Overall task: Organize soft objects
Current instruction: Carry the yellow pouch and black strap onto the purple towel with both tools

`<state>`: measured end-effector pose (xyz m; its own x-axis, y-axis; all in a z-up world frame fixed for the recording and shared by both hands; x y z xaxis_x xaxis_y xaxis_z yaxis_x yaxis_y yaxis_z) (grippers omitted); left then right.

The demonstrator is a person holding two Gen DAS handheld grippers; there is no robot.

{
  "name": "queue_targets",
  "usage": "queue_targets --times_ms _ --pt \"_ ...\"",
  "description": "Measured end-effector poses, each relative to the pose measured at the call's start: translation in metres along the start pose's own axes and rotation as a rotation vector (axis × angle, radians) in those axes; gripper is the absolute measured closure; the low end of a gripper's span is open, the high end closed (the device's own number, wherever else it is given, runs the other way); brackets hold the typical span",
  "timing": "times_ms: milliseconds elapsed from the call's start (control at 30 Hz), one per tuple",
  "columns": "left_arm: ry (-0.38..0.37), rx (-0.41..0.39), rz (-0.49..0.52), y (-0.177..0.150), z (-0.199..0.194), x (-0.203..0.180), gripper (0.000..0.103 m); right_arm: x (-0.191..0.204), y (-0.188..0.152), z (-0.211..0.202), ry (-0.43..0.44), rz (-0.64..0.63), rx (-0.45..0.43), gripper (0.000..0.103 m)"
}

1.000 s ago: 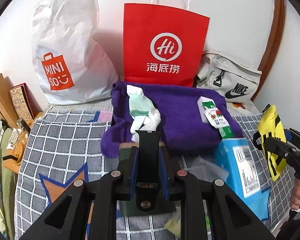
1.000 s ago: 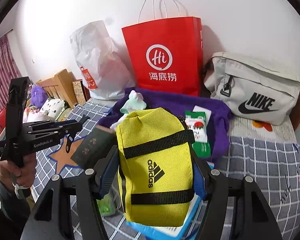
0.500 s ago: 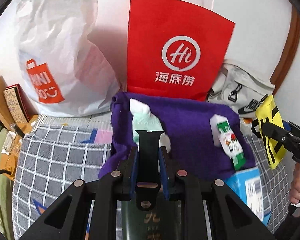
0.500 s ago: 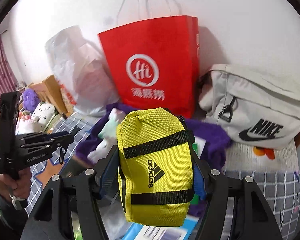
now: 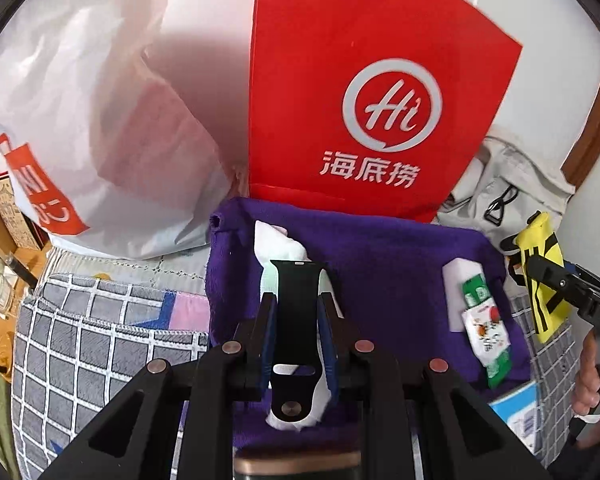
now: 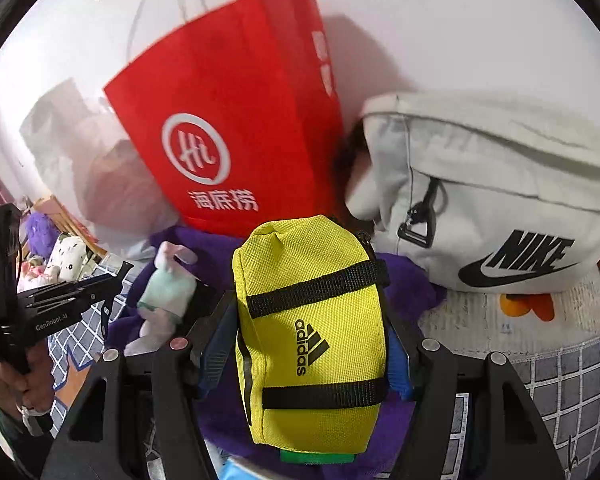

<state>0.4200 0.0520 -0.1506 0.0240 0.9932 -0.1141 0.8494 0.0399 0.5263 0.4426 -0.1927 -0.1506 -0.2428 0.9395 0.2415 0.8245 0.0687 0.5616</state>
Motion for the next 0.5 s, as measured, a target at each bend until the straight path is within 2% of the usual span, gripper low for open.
queue_targets --times_ms 100,500 --pt "0.025 -0.002 -0.004 0.000 0.008 0.004 0.083 -0.004 -0.003 0.012 -0.001 -0.004 0.028 0.038" --pt "-0.008 0.054 -0.023 -0.003 0.038 0.007 0.083 -0.018 -0.011 0.050 0.026 0.052 0.103 0.038"
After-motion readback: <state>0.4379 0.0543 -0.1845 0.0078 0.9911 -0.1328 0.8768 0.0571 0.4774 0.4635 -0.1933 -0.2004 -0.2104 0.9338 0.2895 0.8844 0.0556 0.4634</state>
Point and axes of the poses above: each gripper's, at about its wrist camera, not at the fingertips, and z roughly the way its jaws point, x to its left, y to its top, the point moved 6 cm from there along z, roughly the way its jaws point, and after that the axes turned 5 degrees about x, right-handed, at the moved point
